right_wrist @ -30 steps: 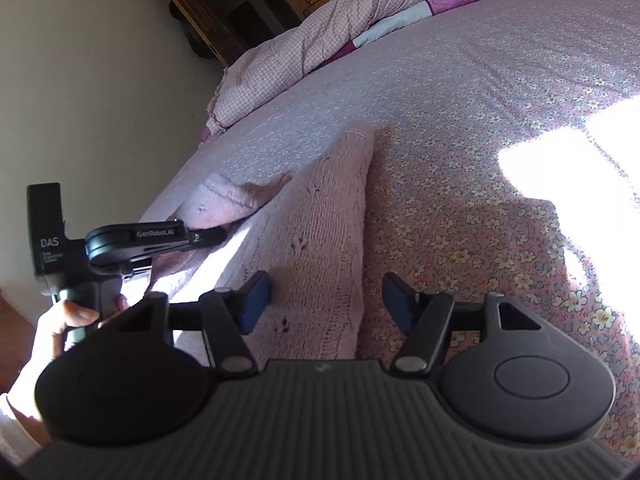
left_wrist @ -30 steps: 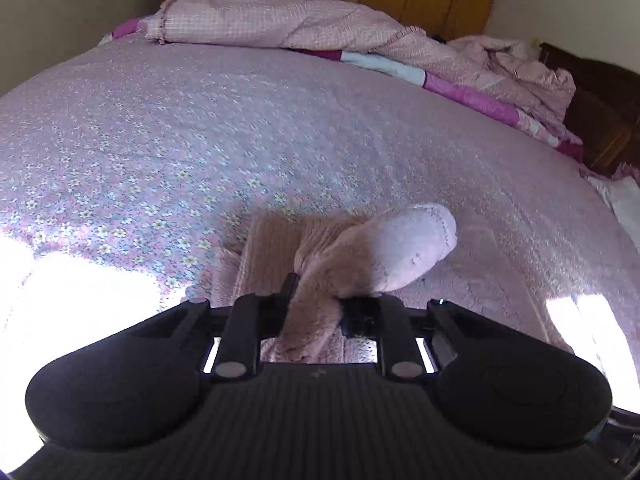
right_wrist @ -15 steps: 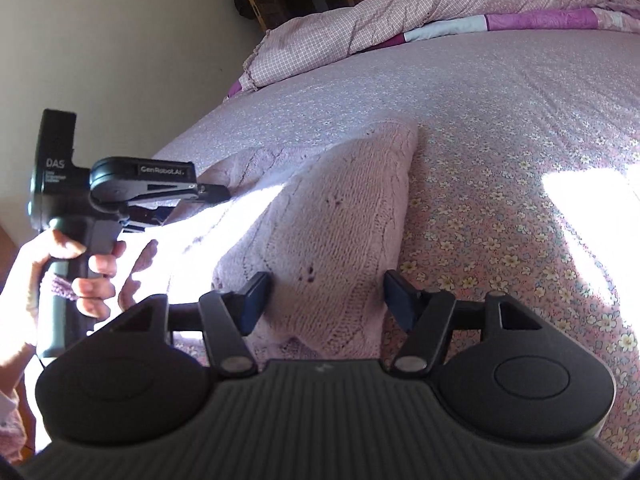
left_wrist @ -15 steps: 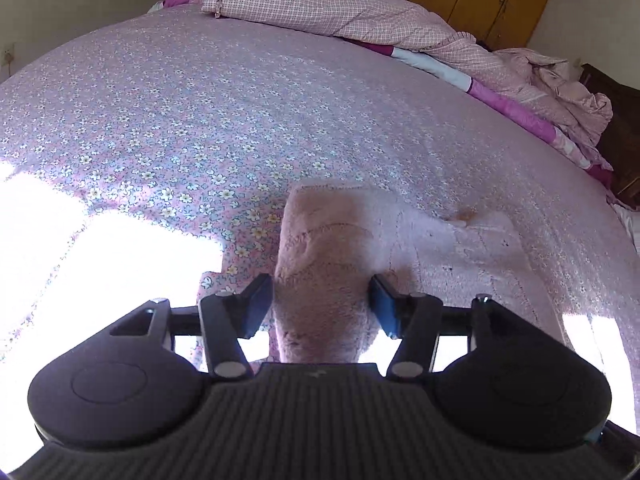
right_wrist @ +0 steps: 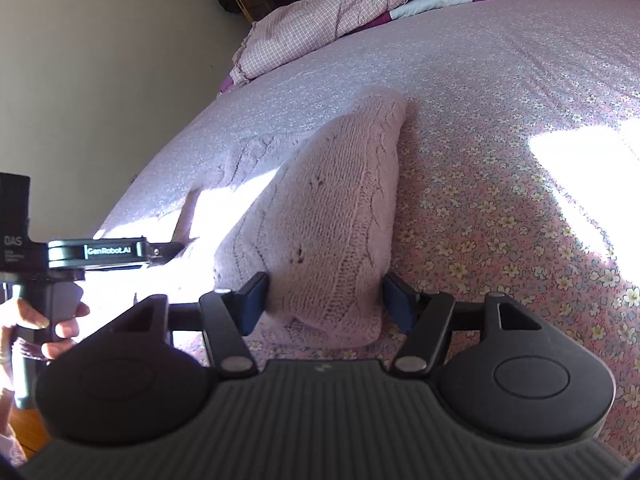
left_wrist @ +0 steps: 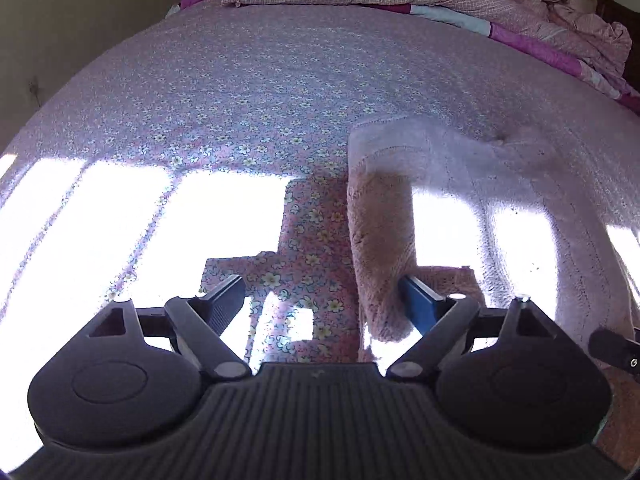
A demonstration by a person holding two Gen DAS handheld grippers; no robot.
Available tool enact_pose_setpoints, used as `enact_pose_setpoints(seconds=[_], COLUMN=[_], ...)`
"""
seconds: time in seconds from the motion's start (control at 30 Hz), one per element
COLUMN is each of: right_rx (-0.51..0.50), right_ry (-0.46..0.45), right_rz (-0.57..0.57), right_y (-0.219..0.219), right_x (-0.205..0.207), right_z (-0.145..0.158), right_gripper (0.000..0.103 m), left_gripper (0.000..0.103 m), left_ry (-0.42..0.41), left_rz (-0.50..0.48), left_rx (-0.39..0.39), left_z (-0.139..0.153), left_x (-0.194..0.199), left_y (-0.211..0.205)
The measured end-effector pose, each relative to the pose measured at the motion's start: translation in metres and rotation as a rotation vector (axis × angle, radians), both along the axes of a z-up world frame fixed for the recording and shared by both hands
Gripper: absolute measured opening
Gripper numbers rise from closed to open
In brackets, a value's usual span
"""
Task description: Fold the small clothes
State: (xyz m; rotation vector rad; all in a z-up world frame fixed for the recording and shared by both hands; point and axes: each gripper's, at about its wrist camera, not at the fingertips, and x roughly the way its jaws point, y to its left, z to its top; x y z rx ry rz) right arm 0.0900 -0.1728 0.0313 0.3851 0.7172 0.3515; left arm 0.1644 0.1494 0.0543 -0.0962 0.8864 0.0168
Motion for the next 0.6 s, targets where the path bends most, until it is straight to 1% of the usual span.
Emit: enact_pose_setpoints(seconds=[0.1,0.17,0.2,0.23,0.27,0.33,0.37,0.4,0.47,0.5,0.6], right_rx=[-0.017,0.008,0.033,0.057,0.075,0.092,0.103,0.120,0.188,0.221,0.268], right_ry=[-0.033,-0.046,-0.047,-0.043,-0.036,0.000,0.018,0.036,0.079,0.101,0.139], right_rz=[-0.015,-0.037,-0.050,-0.063,-0.082,-0.125,-0.128,-0.126,-0.114,-0.102,-0.058], right_y=[-0.004,-0.011,-0.017,-0.021,-0.025,-0.031,-0.033,-0.034,-0.039,-0.041,-0.039], right_x=[-0.001,0.001,0.004,0.008,0.012,0.022,0.028,0.032,0.041,0.044,0.053], right_z=[0.009,0.014,0.016,0.016,0.016,0.012,0.010,0.007,-0.002,-0.006,-0.015], right_gripper=[0.066,0.067,0.071,0.077,0.079,0.080,0.080,0.080,0.080,0.080,0.080], left_gripper=[0.089,0.089,0.091,0.091,0.092,0.092,0.092,0.093,0.094,0.094,0.094], left_ry=[-0.018,-0.033,-0.039,-0.036,-0.028,0.002,0.014,0.024,0.035,0.048,0.060], left_rz=[-0.026,-0.042,-0.053,-0.058,-0.058,-0.039,-0.036,-0.037,-0.029,-0.023,-0.033], left_rx=[-0.078,-0.131,-0.165,-0.183,-0.189,-0.156,-0.146,-0.158,-0.207,-0.244,-0.314], left_z=[0.008,0.012,0.013,0.012,0.010,0.005,0.002,-0.003,-0.009,-0.012,-0.018], left_x=[-0.003,-0.005,-0.005,-0.004,-0.002,0.007,0.010,0.012,0.014,0.020,0.023], left_y=[0.004,0.005,0.004,0.004,0.003,-0.004,-0.005,-0.005,-0.001,0.000,0.002])
